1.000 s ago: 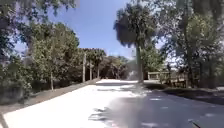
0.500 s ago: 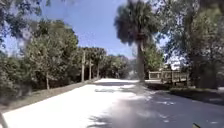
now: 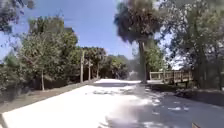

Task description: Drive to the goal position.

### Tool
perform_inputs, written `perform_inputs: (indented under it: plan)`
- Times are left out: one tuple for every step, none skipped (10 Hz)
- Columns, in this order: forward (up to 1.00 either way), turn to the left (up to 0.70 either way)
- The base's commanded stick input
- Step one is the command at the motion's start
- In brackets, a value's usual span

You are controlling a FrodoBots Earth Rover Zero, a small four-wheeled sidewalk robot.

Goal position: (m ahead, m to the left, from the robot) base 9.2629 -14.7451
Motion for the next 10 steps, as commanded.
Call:
perform_inputs:
  plan:
    - [0.70, 0.00]
    - [0.70, 0.00]
    - [0.70, 0.00]
    - [0.70, 0.00]
    - [0.70, 0.00]
    - [0.70, 0.00]
    - [0.70, 0.00]
    - [0.70, 0.00]
    - [0.70, 0.00]
    - [0.70, 0.00]
